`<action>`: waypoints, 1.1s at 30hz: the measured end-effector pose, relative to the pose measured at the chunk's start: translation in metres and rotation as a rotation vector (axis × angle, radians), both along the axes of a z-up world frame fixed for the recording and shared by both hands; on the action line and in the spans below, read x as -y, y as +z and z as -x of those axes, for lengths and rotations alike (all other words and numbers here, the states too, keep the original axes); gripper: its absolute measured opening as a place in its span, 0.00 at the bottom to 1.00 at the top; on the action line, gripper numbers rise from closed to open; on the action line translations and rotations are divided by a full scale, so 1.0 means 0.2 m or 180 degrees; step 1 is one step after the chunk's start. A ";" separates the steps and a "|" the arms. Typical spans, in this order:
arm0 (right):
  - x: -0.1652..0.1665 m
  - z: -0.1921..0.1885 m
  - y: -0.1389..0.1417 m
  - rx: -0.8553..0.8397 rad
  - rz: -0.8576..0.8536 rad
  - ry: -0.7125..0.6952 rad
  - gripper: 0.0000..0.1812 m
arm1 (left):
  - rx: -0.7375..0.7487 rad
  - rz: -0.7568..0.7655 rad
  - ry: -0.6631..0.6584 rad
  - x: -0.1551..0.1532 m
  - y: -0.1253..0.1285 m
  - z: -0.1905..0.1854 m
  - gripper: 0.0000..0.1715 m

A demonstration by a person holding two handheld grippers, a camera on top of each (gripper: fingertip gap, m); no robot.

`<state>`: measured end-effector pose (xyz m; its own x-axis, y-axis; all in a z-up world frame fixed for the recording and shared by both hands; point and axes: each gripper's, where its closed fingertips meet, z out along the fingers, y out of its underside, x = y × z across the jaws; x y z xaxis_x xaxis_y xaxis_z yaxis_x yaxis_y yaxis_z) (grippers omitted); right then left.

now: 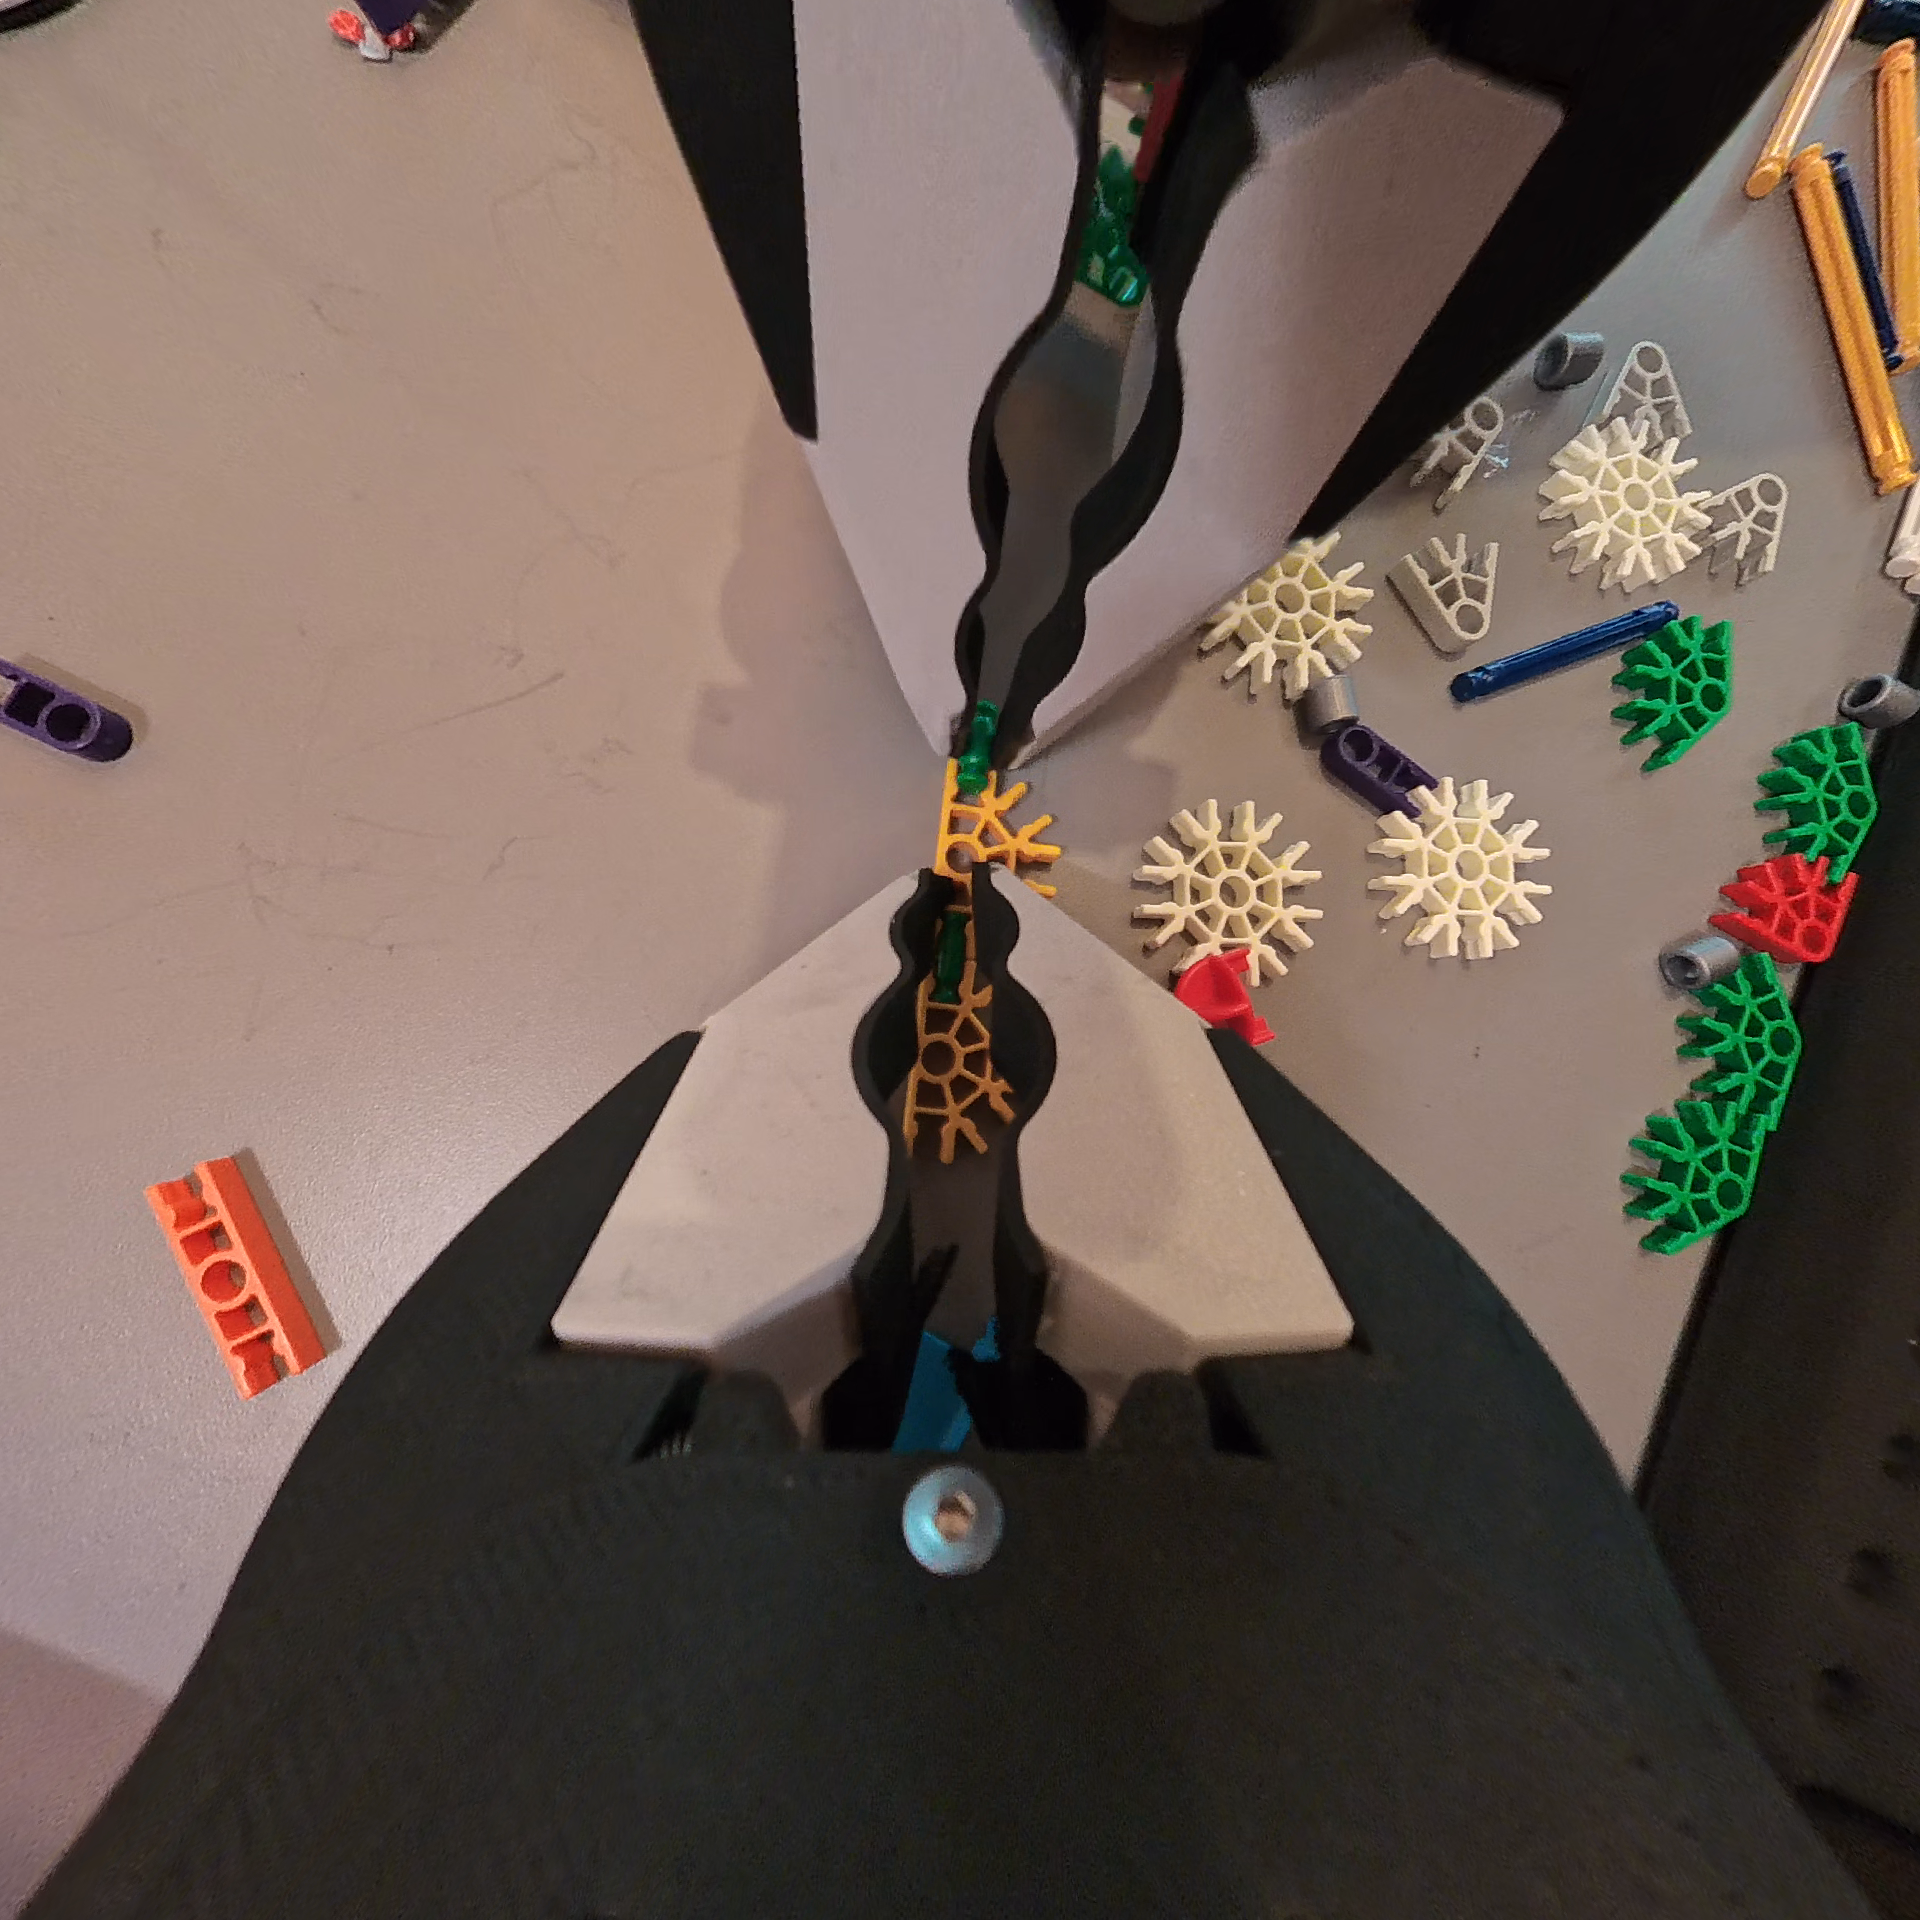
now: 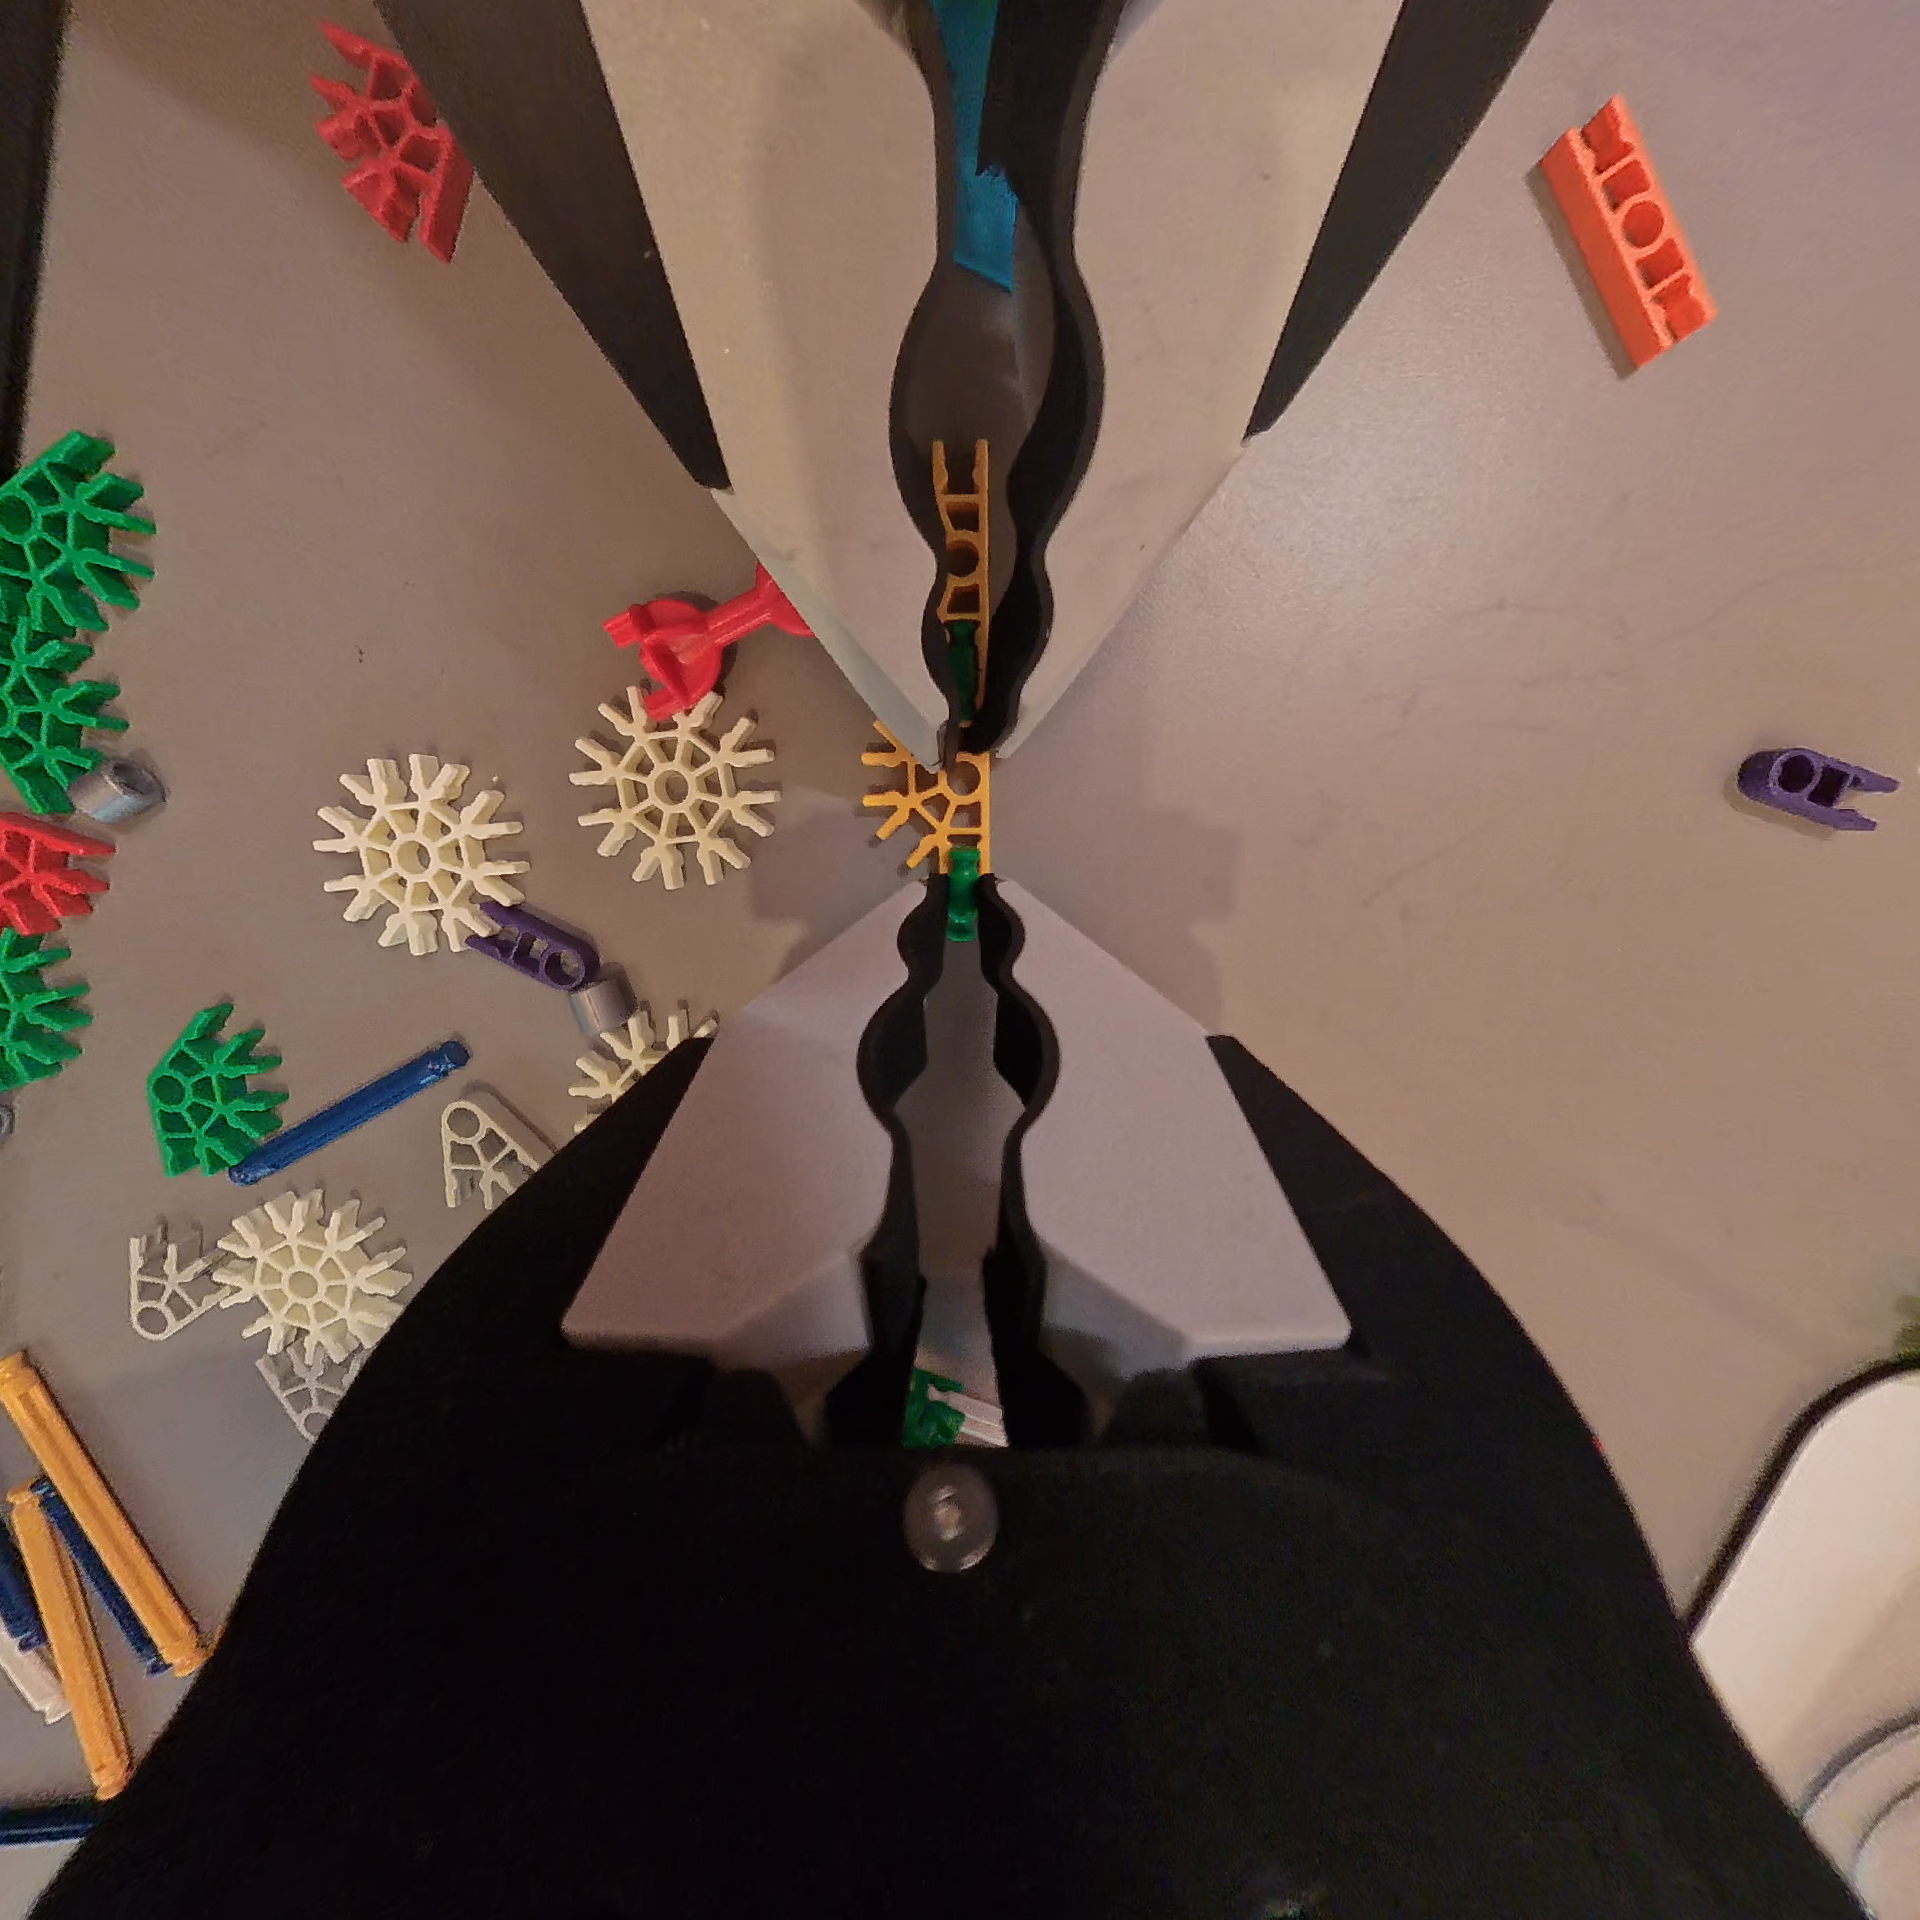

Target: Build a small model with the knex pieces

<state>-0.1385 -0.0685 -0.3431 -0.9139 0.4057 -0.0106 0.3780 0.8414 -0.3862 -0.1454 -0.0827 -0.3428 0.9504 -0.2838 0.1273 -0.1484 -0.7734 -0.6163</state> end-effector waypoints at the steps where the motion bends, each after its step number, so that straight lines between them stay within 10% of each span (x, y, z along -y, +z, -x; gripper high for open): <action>1: 0.00 0.00 0.00 0.0003 0.0003 0.0000 0.01 | 0.0000 0.0004 -0.0001 0.00 0.00 0.00 0.02; 24: -0.04 0.00 0.01 0.0103 0.0120 -0.0205 0.00 | -0.0019 0.0035 -0.0019 0.01 0.00 0.00 0.02; 33: -0.04 -0.01 0.00 0.0159 0.0131 -0.0258 0.00 | 0.0033 0.0077 -0.0034 0.02 0.01 -0.02 0.19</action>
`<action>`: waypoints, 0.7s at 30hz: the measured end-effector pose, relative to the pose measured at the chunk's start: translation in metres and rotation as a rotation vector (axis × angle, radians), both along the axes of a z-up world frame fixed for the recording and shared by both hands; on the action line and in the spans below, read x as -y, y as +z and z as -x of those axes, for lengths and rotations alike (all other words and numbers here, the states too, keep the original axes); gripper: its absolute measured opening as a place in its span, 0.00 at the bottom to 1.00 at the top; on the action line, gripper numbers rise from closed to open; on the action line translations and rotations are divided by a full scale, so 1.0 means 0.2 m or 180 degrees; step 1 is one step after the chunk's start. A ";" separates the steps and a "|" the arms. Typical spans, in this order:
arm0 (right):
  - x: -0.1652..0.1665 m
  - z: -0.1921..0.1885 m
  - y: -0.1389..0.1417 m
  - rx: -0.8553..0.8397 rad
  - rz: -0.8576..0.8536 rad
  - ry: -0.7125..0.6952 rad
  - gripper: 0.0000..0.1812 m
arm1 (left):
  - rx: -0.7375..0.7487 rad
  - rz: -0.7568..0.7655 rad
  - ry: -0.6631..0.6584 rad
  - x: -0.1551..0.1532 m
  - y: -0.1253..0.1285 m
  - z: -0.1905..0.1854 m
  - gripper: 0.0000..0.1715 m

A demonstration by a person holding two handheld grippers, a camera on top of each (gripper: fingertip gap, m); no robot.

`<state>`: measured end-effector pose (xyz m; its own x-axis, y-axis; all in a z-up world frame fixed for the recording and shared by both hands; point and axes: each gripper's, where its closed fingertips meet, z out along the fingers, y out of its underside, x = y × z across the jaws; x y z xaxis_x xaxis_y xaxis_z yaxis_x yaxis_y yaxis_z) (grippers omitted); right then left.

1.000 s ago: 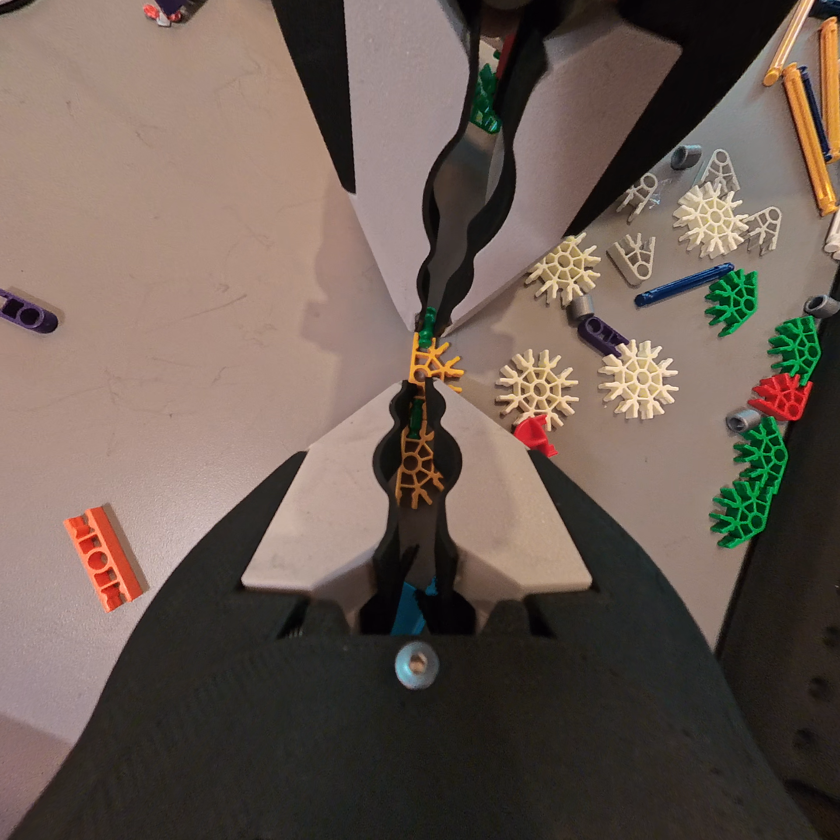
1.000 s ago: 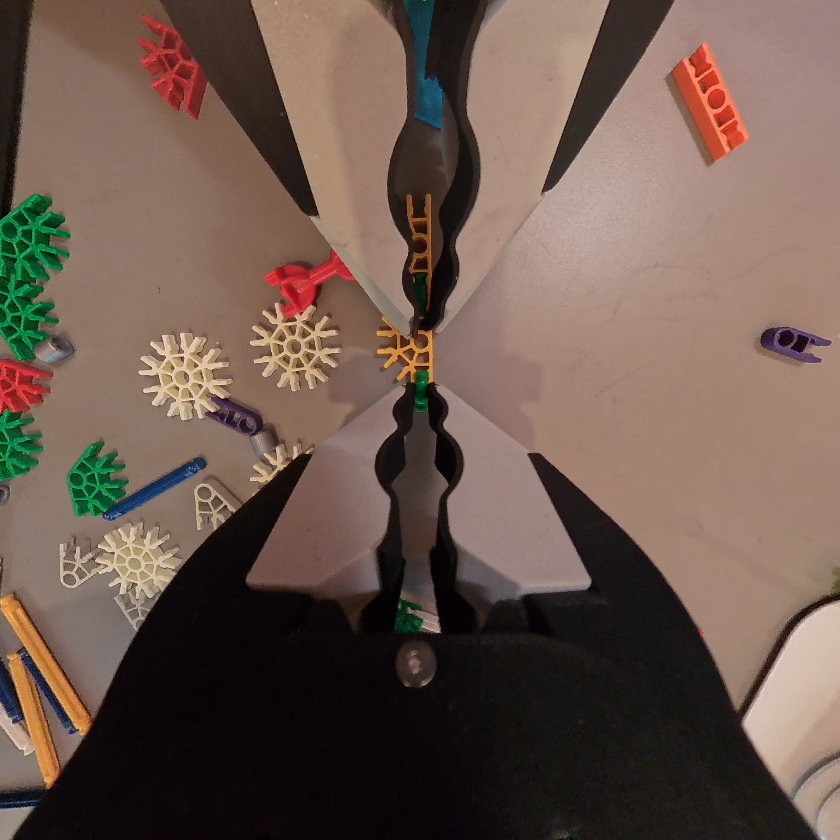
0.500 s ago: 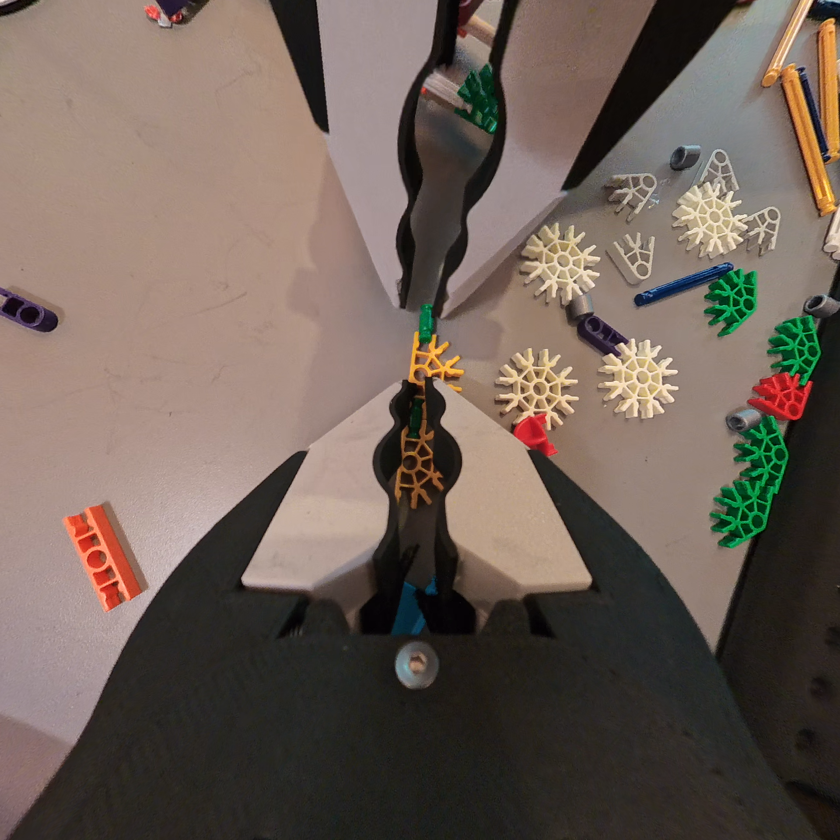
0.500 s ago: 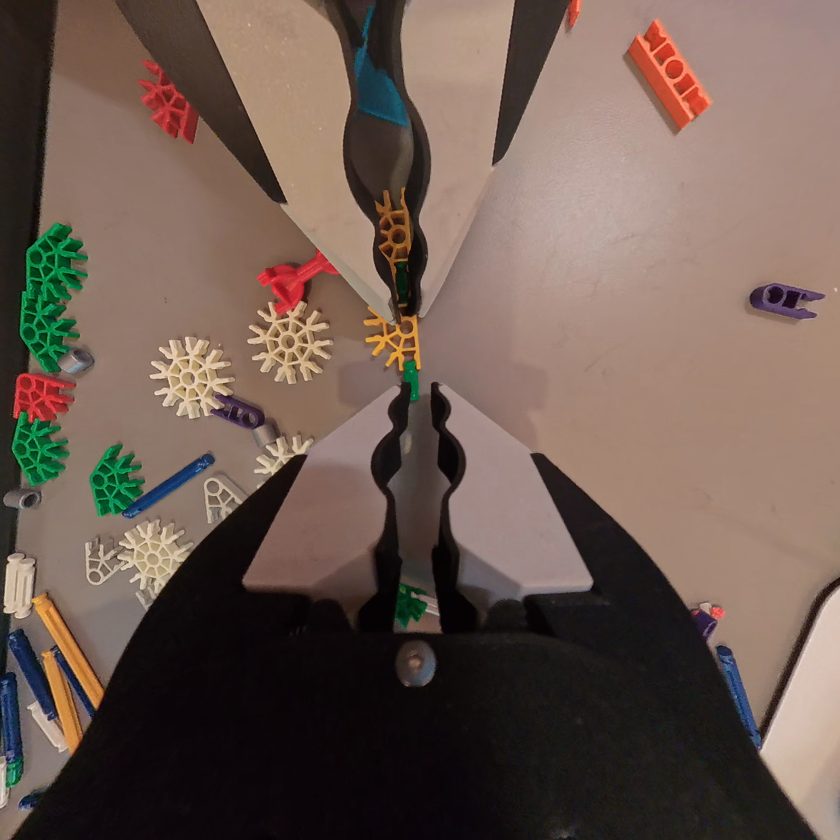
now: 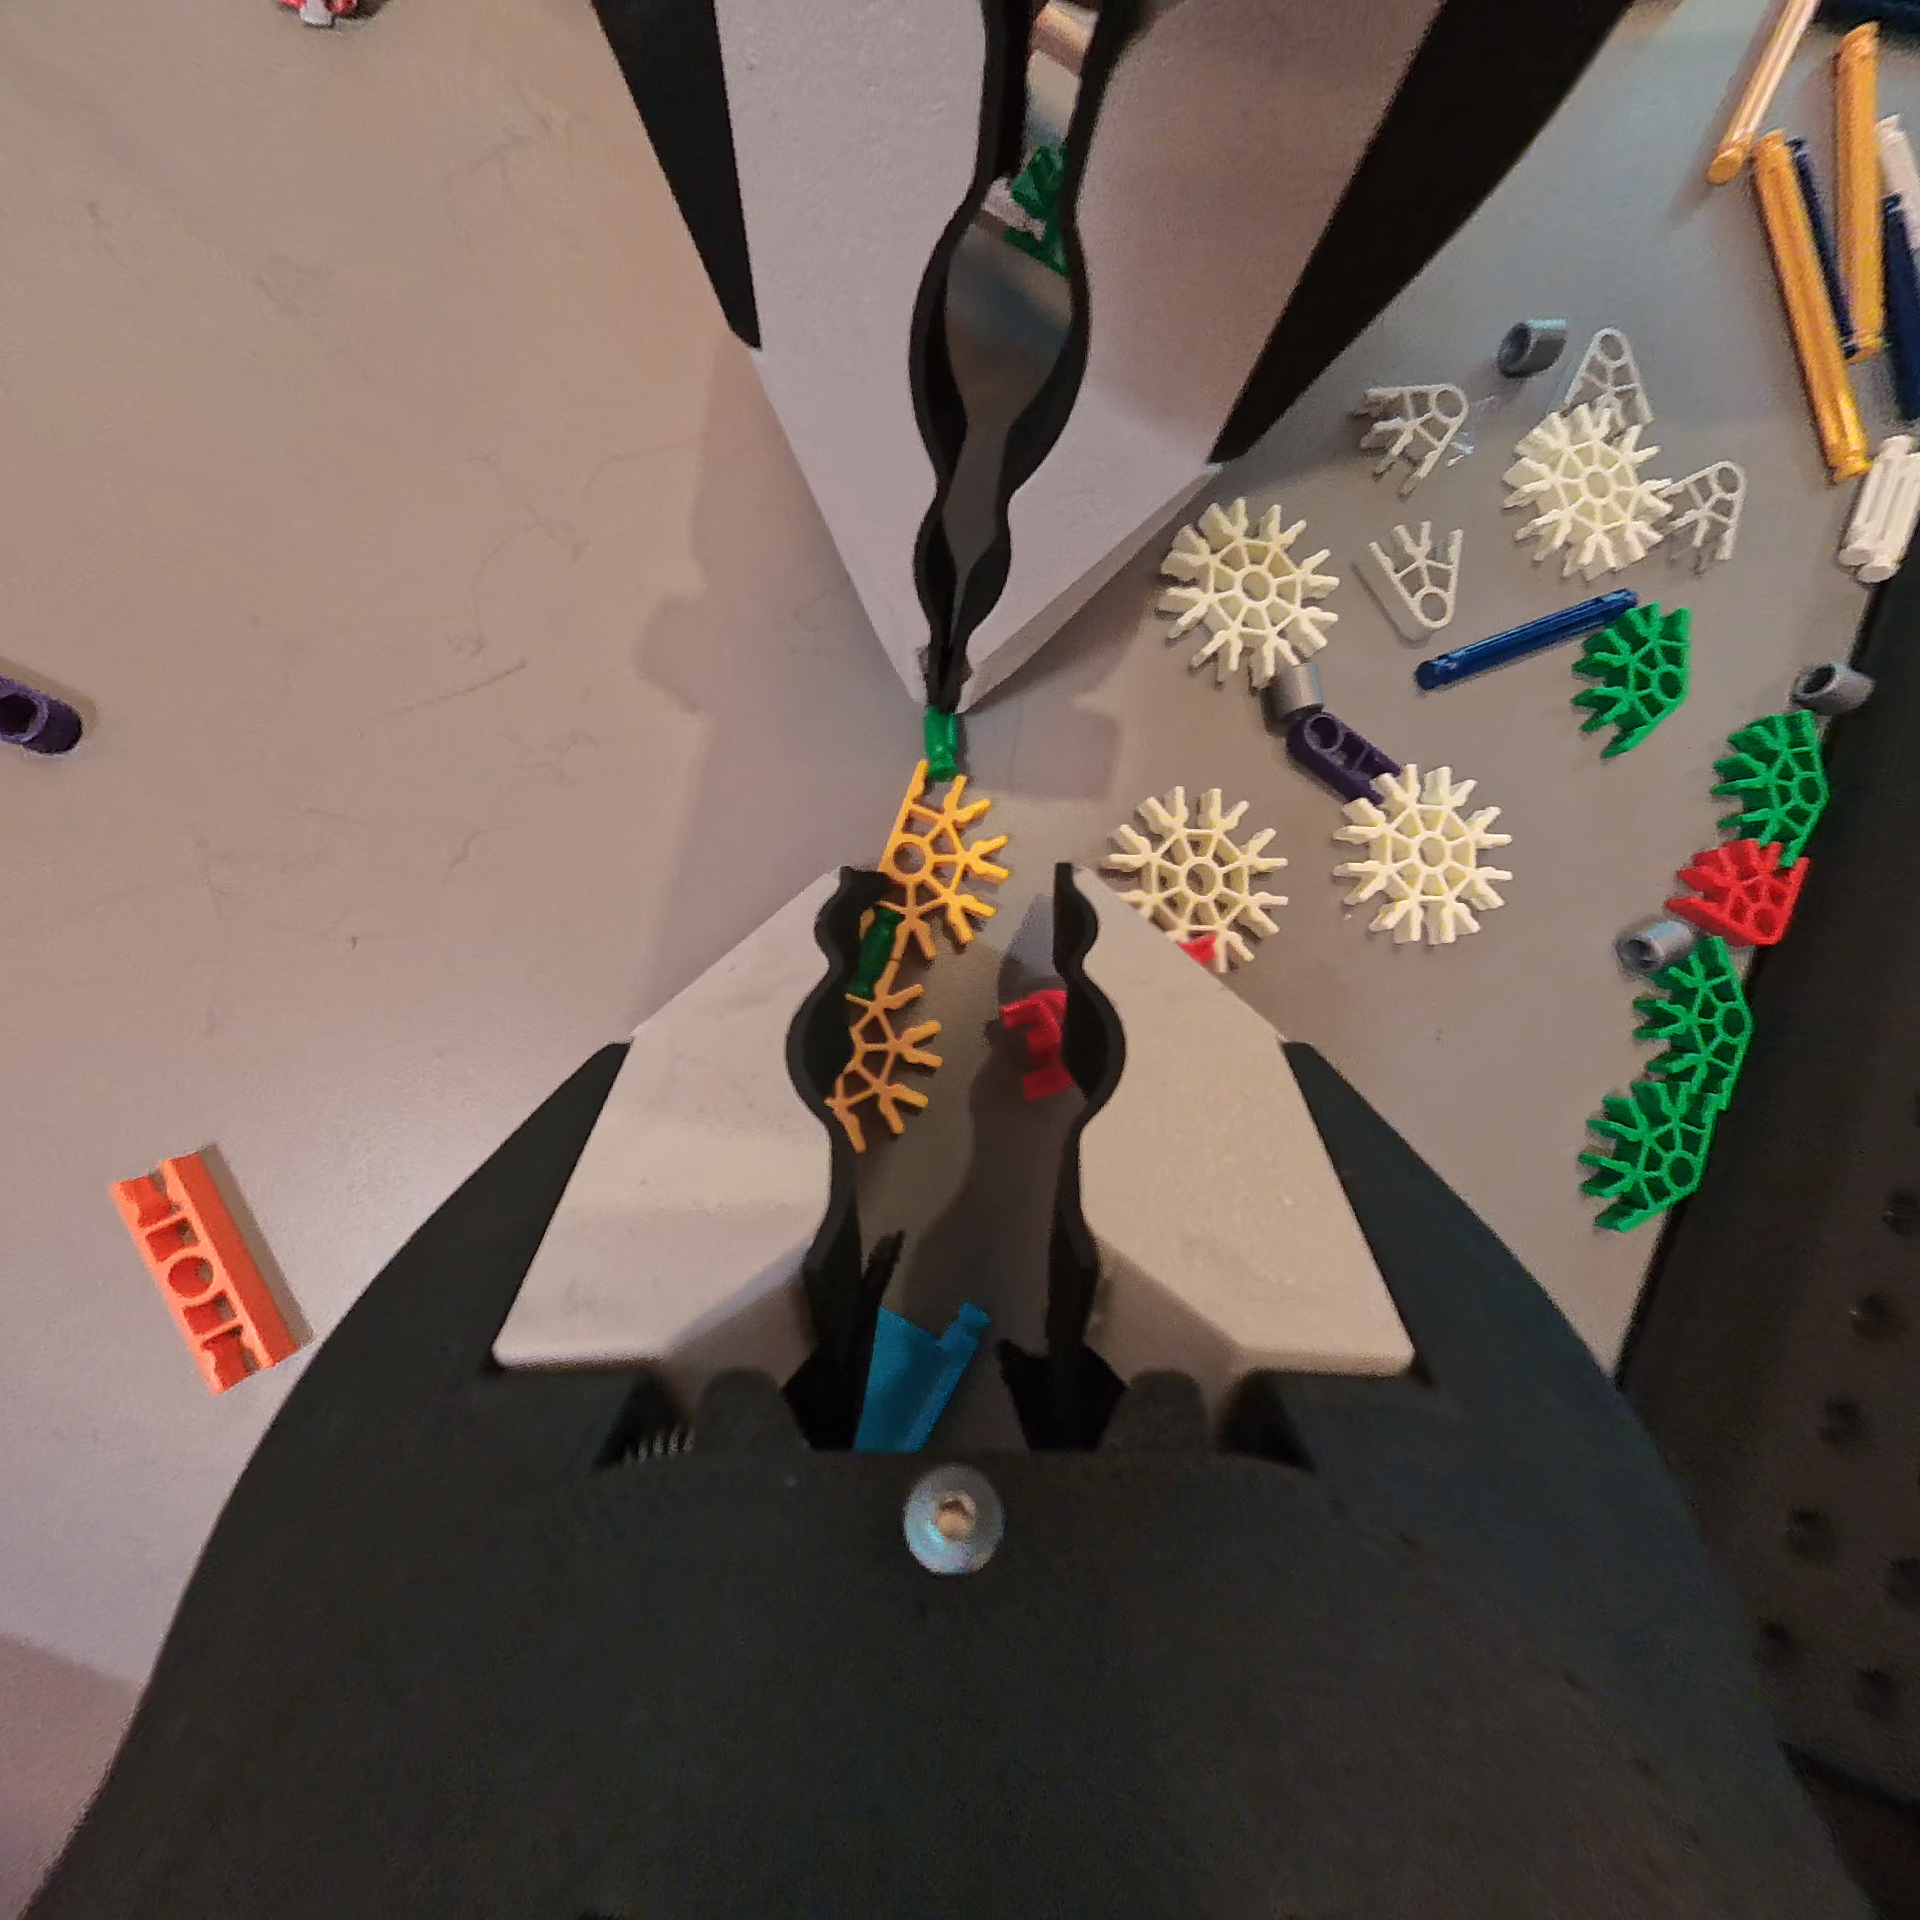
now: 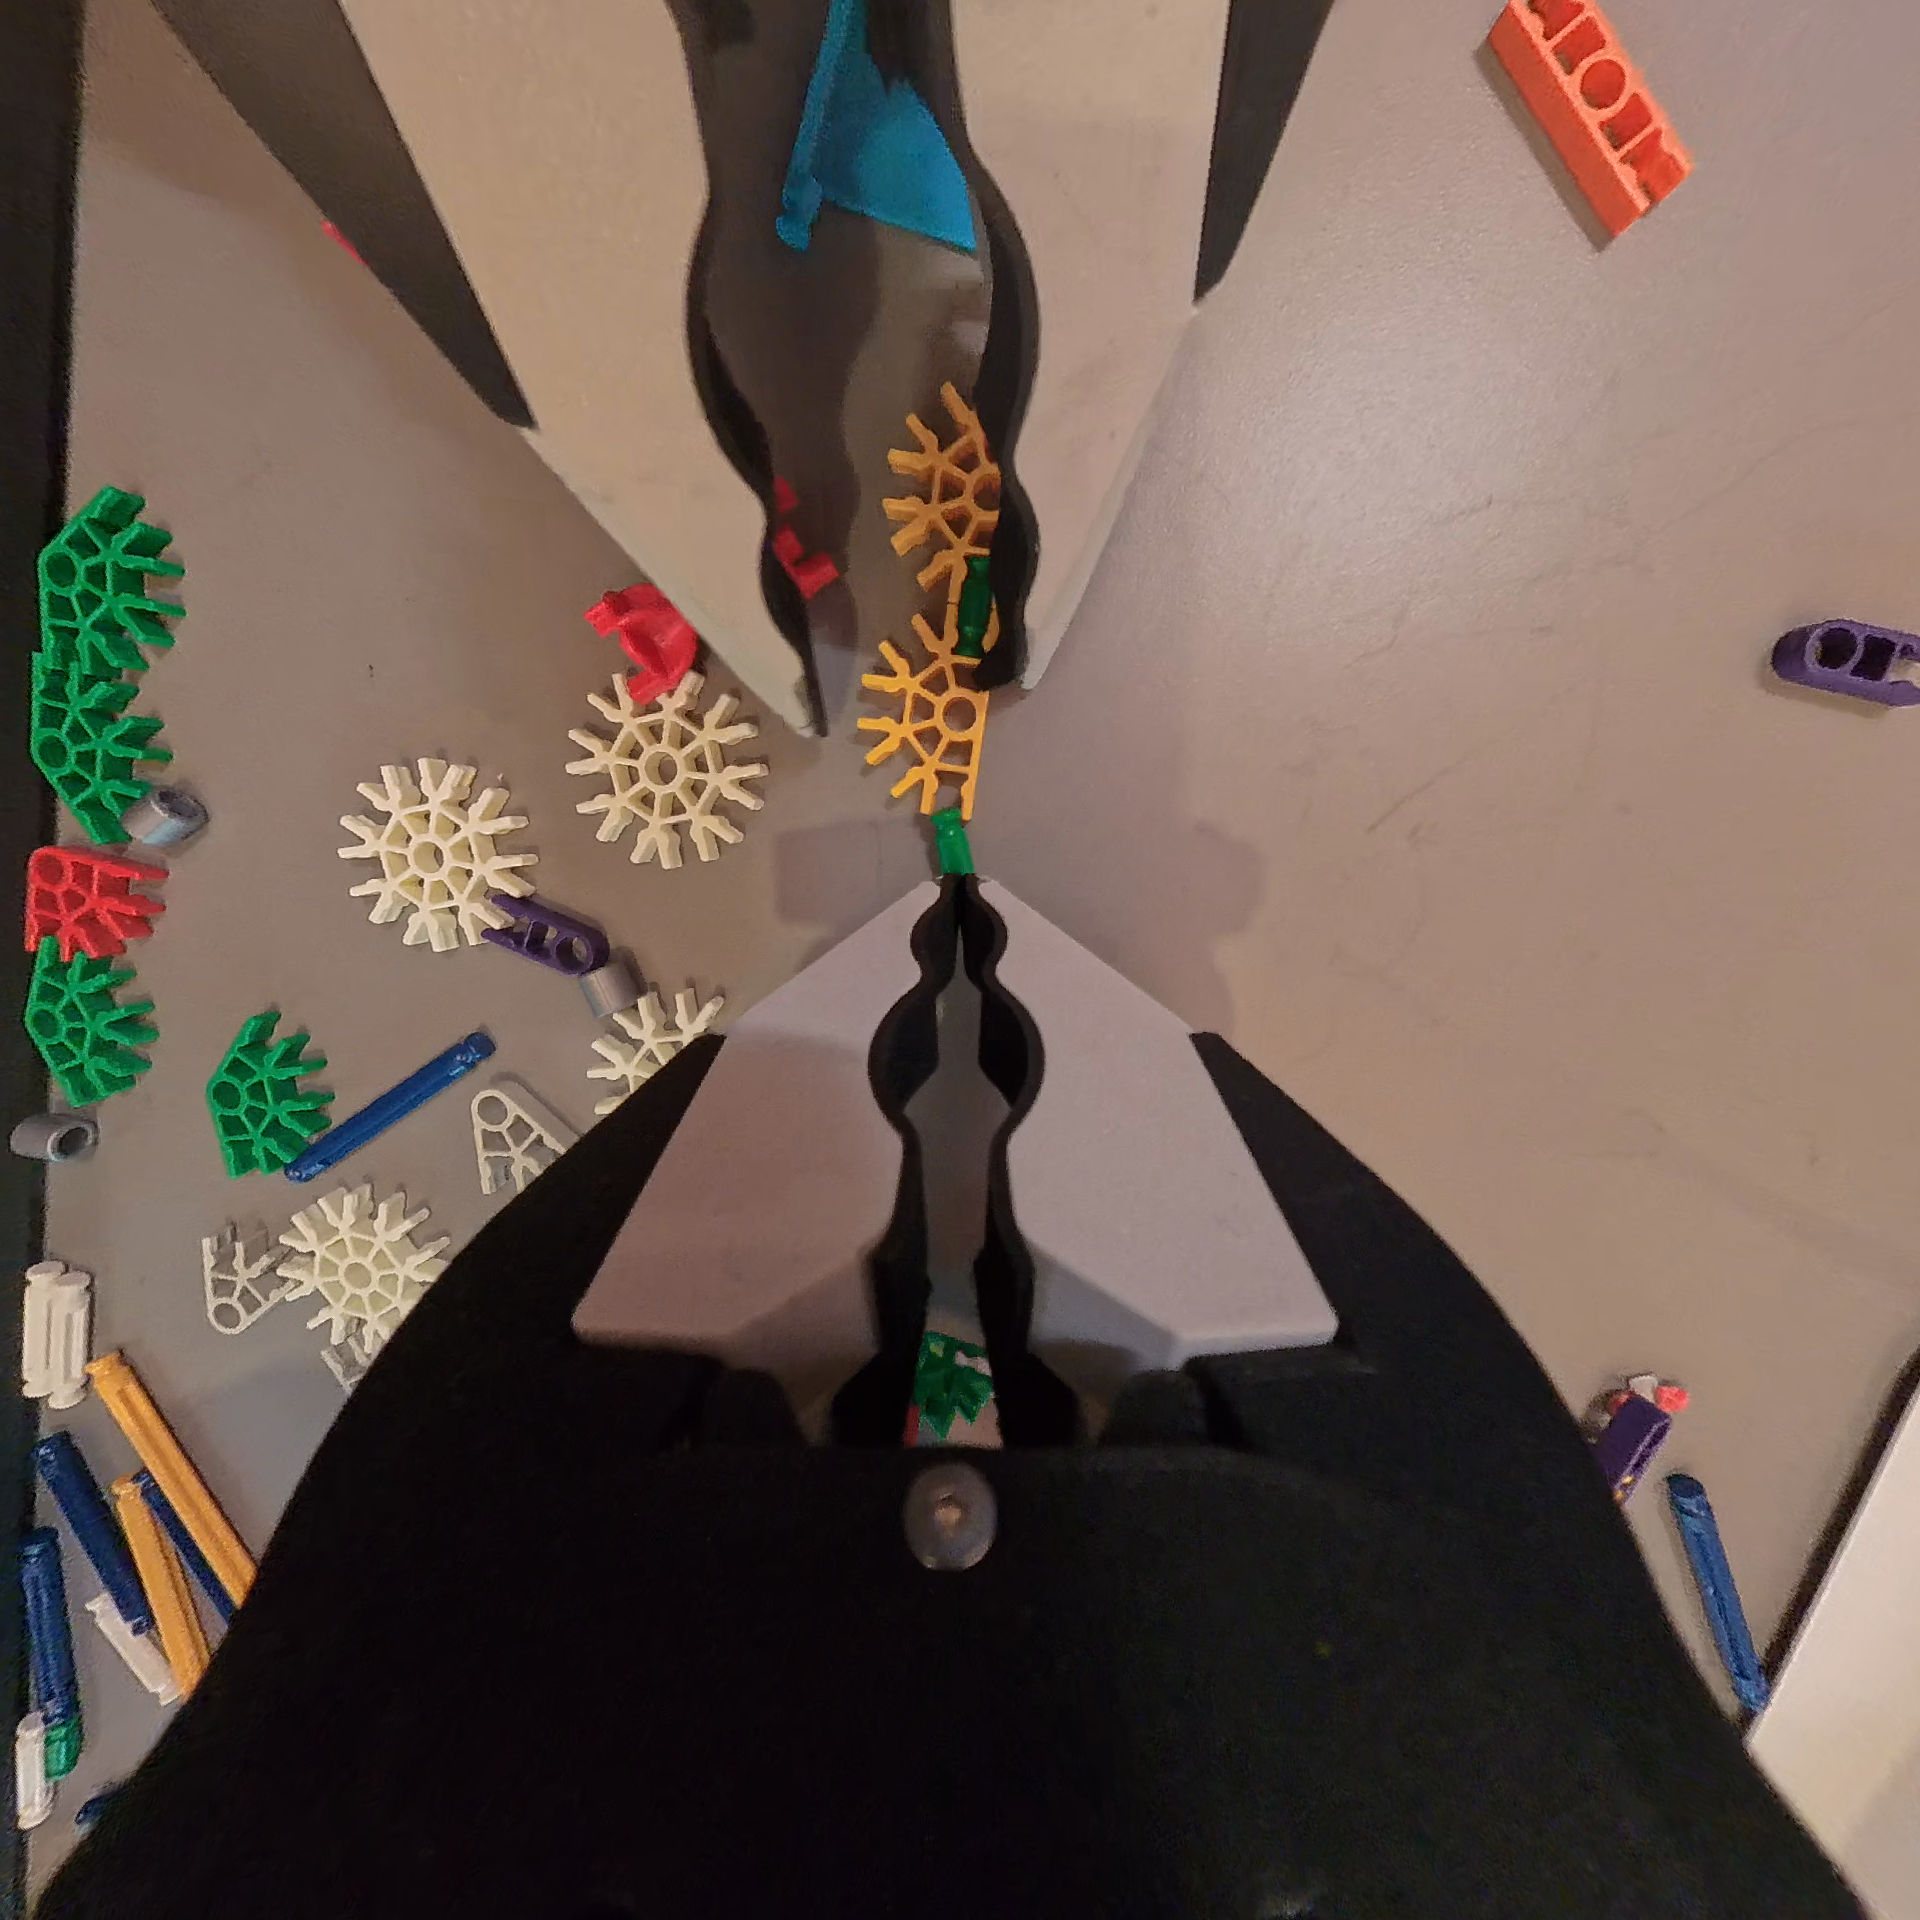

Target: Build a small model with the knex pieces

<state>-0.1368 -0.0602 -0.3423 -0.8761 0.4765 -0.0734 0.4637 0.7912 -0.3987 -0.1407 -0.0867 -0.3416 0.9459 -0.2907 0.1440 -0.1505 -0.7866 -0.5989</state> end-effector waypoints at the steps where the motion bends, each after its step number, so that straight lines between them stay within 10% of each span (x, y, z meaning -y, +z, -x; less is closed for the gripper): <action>1: 0.00 0.00 0.00 0.0002 -0.0026 -0.0004 0.00 | -0.0054 0.0029 0.0016 0.00 -0.01 0.01 0.18; 17: 0.01 0.00 0.00 0.0138 0.0099 -0.0272 0.00 | -0.0034 -0.0141 0.0168 0.02 0.00 0.05 0.07; 21: 0.01 0.00 0.00 0.0132 0.0107 -0.0295 0.00 | 0.0003 -0.0199 0.0176 0.03 0.01 0.06 0.19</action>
